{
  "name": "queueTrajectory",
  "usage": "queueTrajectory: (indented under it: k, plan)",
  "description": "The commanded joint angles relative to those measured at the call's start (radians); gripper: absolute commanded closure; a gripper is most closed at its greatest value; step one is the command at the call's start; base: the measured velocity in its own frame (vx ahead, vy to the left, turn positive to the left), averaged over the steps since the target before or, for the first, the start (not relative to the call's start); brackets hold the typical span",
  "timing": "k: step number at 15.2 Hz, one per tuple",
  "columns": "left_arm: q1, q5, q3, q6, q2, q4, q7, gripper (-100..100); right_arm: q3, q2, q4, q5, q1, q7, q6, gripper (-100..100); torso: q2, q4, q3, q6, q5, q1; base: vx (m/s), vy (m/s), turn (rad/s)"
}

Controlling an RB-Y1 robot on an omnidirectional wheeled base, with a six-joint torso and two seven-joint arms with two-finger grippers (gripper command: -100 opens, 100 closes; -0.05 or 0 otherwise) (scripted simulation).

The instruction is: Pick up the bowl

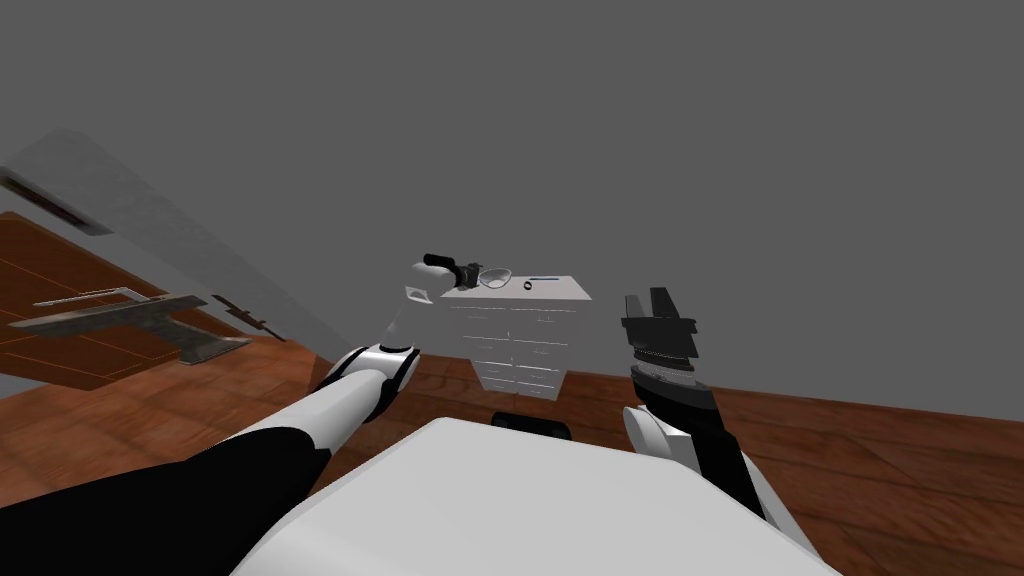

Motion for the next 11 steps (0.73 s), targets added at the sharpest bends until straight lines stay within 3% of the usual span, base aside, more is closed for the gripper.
queueTrajectory:
  k: [1, 2, 3, 6, 7, 9, 10, 11]
  plan:
    - [-0.012, 0.009, 0.000, 0.048, 0.005, 0.008, 0.001, -100, 0.000, 0.000, 0.000, 0.000, 0.000, 0.000, 0.000, 0, 0.000, 0.000, 0.000, 0.000, 0.000, 0.000, 0.016, -0.032, 0.015]
    - [-0.012, 0.009, 0.000, 0.048, 0.005, 0.008, 0.001, -100, 0.000, 0.000, 0.000, 0.000, 0.000, 0.000, 0.000, 0, 0.000, 0.000, 0.000, 0.000, 0.000, 0.000, 0.010, -0.018, 0.002]
    - [-0.052, 0.033, -0.001, 0.085, 0.018, 0.034, 0.005, -100, 0.000, 0.000, 0.000, 0.000, 0.000, 0.000, 0.000, 0, 0.000, 0.000, 0.000, 0.000, 0.000, 0.001, 0.011, -0.031, 0.018]
    - [-0.052, 0.033, -0.001, 0.119, 0.018, 0.034, 0.005, -100, 0.000, 0.000, 0.000, 0.000, 0.000, 0.000, 0.000, 0, 0.000, 0.000, 0.000, 0.000, 0.000, 0.001, 0.017, -0.029, 0.014]
    - [-0.090, 0.057, -0.002, 0.155, 0.031, 0.059, 0.008, -100, 0.000, 0.000, 0.000, 0.000, 0.000, 0.000, 0.000, 0, 0.000, 0.000, 0.000, 0.000, 0.000, 0.001, 0.019, -0.031, 0.015]
    - [-0.090, 0.057, -0.002, 0.188, 0.031, 0.059, 0.008, -100, 0.000, 0.000, 0.000, 0.000, 0.000, 0.000, 0.000, 0, 0.000, 0.000, 0.000, 0.000, 0.000, 0.000, 0.024, -0.032, 0.017]
    - [-0.126, 0.079, -0.004, 0.213, 0.042, 0.083, 0.011, -100, 0.000, 0.000, 0.000, 0.000, 0.000, 0.000, 0.000, 0, 0.000, 0.000, 0.000, 0.000, 0.000, 0.001, 0.028, -0.040, 0.020]
    - [-0.126, 0.079, -0.004, 0.234, 0.042, 0.083, 0.011, -100, 0.000, 0.000, 0.000, 0.000, 0.000, 0.000, 0.000, 0, -0.001, 0.000, 0.000, 0.000, 0.000, 0.000, 0.029, -0.046, 0.022]
